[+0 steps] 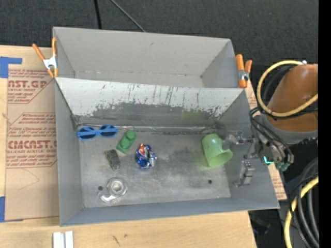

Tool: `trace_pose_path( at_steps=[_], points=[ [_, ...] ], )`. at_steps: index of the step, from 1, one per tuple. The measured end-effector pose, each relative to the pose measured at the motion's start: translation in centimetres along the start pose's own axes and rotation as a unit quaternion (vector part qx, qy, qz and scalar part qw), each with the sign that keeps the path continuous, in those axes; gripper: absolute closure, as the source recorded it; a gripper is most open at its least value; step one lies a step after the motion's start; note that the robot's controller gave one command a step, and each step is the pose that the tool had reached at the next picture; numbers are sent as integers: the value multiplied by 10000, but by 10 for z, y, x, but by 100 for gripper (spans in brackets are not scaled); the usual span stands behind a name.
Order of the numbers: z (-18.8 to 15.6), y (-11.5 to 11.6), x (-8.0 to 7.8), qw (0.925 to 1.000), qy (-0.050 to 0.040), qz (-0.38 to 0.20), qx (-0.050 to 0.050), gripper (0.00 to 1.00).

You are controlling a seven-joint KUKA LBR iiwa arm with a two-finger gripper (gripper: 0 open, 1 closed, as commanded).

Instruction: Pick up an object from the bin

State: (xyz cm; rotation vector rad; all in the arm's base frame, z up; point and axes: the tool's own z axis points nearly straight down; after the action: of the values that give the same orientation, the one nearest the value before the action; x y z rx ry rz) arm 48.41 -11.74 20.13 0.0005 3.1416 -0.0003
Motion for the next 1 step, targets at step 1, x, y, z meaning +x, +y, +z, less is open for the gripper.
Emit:
trace_pose_path(
  at_steps=[1],
  points=[
    [53,-27,-100,9929,-19,-1188,4,0]
  ],
)
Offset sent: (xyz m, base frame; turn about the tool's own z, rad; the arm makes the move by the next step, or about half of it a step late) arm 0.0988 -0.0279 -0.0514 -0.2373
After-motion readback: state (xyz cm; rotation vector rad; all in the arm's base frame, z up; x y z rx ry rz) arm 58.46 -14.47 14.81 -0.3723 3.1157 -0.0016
